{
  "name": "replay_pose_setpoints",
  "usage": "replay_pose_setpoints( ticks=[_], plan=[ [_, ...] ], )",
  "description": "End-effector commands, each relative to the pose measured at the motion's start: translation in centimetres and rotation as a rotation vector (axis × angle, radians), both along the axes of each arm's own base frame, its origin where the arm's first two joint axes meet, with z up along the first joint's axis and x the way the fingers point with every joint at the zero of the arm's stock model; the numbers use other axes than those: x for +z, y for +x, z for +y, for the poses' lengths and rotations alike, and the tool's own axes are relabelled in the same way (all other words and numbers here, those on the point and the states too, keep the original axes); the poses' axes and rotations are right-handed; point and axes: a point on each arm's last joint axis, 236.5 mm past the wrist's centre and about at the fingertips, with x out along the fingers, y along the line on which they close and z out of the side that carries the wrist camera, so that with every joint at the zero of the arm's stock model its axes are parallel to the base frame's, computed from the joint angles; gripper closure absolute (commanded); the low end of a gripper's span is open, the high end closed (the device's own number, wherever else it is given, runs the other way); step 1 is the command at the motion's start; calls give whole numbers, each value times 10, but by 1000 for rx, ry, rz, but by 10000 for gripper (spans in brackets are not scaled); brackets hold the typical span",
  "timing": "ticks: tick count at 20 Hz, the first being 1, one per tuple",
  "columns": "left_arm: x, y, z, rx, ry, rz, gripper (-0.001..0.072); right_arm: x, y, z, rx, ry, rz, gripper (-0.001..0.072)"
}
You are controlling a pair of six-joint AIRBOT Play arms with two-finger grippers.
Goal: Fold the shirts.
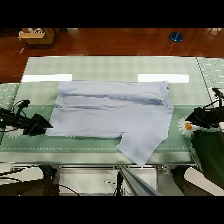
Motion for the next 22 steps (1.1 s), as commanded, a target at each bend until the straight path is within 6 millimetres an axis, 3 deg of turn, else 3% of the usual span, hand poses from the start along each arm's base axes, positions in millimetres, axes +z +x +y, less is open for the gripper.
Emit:
replay_pose_setpoints(
  ticks=[1,2,3,7,10,14,18,22],
  plan=[
    [-21,18,7,17,95,-41,502,0,-2,2,3,7,8,275],
    [-18,17,3,-3,73,-50,628,1,-3,2,4,8,9,275],
    [-16,16,0,-9,55,-51,684,1,-3,2,5,10,12,275],
    [-13,13,-3,-16,36,-39,685,1,-10,5,17,23,36,275],
    [-12,12,-4,-19,31,-36,685,-9,-39,6,48,17,143,275],
    [-11,11,-5,-31,28,-44,685,-25,-61,61,31,205,149,274],
    [-11,11,-5,-43,26,-54,685,-34,-76,80,-6,220,127,274],
    [-11,11,-5,-45,26,-56,685,-38,-78,97,-66,262,90,275]
  ],
)
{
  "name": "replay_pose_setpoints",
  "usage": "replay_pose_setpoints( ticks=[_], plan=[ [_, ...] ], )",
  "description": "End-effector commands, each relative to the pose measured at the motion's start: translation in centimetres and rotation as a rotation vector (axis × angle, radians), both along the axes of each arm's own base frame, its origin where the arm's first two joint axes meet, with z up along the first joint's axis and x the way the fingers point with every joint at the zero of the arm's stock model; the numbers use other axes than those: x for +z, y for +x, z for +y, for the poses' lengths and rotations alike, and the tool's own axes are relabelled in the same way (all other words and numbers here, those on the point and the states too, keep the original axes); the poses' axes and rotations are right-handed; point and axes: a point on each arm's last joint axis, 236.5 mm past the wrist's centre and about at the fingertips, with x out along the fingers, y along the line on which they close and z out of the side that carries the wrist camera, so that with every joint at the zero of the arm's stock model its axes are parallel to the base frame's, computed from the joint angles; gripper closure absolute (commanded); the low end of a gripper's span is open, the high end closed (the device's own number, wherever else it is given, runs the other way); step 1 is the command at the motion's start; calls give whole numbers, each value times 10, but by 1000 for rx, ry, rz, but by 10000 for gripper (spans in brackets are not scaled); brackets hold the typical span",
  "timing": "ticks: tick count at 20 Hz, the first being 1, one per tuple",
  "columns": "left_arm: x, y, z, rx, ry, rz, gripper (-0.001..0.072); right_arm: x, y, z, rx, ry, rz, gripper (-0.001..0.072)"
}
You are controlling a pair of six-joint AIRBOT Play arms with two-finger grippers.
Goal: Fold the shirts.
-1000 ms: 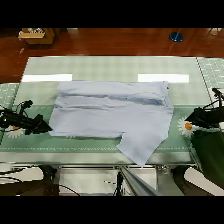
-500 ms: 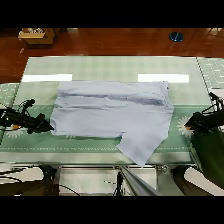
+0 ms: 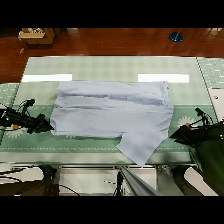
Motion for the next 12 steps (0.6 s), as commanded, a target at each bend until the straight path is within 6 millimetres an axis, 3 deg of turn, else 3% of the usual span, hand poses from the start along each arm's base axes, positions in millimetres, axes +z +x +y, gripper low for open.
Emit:
replay_pose_setpoints(
  ticks=[1,9,12],
  plan=[
    [-2,2,2,1,11,-12,685,-3,2,18,-67,51,-31,275],
    [-2,4,2,4,11,-15,685,-7,11,18,-134,50,-42,275],
    [-2,4,2,5,11,-15,685,-13,2,24,-149,64,-11,275]
  ],
)
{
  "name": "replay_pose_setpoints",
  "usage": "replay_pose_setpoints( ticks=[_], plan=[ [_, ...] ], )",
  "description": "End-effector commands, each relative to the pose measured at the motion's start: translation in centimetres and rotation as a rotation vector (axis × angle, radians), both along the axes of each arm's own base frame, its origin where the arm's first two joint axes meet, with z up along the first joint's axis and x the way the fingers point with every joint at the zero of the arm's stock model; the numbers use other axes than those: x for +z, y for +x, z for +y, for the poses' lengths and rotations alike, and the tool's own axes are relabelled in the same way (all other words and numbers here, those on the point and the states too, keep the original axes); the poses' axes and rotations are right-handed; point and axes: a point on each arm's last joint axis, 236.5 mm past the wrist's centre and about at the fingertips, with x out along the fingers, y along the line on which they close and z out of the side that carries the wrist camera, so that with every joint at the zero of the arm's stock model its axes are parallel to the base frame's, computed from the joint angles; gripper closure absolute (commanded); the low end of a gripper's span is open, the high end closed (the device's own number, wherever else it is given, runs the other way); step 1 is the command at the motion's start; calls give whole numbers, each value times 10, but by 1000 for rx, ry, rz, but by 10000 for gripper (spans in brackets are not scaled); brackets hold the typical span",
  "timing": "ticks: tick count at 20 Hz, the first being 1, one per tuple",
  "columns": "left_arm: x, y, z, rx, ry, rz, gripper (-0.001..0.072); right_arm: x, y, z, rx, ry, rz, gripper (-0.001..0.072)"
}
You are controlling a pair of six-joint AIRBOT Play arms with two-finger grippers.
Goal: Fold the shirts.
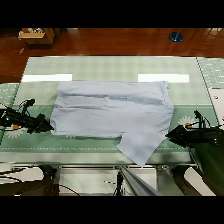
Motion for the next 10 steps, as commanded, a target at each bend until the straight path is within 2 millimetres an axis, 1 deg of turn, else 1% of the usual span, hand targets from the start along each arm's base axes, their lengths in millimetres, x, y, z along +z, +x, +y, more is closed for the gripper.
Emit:
replay_pose_setpoints(
  ticks=[1,3,5,6,7,9,10],
  plan=[
    [-2,3,2,8,13,-11,685,-8,-8,8,-31,21,29,275],
    [-2,3,2,9,12,-10,685,-8,2,9,-73,30,2,284],
    [-2,6,2,16,13,-18,685,-9,6,6,-85,18,-7,367],
    [-3,7,2,21,16,-23,685,-10,8,4,-92,9,-14,375],
    [-4,10,3,28,21,-31,685,-11,11,2,-101,0,-23,417],
    [-4,14,4,39,24,-42,685,-12,15,0,-109,-7,-40,432],
    [-5,14,4,41,26,-44,685,-11,16,1,-105,-2,-47,535]
  ],
)
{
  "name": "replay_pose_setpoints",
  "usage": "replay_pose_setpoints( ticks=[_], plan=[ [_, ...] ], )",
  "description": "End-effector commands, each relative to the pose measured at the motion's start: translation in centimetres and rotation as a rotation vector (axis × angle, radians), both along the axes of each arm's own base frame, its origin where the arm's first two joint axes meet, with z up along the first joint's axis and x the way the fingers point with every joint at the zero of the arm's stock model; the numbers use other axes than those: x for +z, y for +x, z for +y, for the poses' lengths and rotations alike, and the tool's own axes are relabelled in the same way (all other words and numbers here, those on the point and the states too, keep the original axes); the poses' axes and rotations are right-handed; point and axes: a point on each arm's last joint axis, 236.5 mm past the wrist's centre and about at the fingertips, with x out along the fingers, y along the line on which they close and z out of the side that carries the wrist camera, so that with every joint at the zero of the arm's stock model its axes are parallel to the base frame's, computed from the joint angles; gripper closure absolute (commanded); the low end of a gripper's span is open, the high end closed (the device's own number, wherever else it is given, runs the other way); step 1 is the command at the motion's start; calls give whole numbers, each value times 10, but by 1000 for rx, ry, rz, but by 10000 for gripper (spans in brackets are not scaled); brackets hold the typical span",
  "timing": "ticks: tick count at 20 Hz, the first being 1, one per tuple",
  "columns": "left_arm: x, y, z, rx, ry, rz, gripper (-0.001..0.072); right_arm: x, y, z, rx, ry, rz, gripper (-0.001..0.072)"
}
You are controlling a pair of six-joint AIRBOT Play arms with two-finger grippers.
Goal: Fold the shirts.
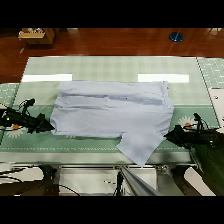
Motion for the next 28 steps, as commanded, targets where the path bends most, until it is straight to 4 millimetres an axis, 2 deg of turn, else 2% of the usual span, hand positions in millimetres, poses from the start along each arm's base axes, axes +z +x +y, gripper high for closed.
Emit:
replay_pose_setpoints(
  ticks=[1,2,5,7,9,12,14,17,19,21,23,25,28],
  plan=[
    [-6,11,6,30,35,-37,685,2,8,1,-2,5,-41,637],
    [-5,12,6,30,34,-38,685,7,11,6,19,25,-73,687],
    [5,25,-1,56,-1,-96,686,26,18,21,56,106,-142,687],
    [23,42,-4,78,-19,-176,686,43,25,19,84,103,-189,687],
    [47,58,-6,81,-29,-259,687,67,43,10,101,60,-270,687],
    [85,76,-3,86,-12,-375,687,118,86,-6,64,22,-427,688],
    [108,87,-3,93,-6,-448,687,147,108,-20,47,-29,-502,688],
    [148,104,-16,139,-80,-556,687,190,135,-35,8,-78,-605,688],
    [167,119,-22,192,-136,-614,687,213,150,-40,-27,-88,-678,688],
    [172,131,-26,212,-135,-646,687,220,165,-40,-36,-134,-712,689],
    [169,139,-37,198,-115,-663,687,213,181,-22,-7,-131,-711,688],
    [171,152,-46,186,-81,-702,687,196,203,-14,-19,-146,-705,689],
    [182,180,-36,227,0,-791,687,166,231,-31,-107,-183,-668,688]
  ],
)
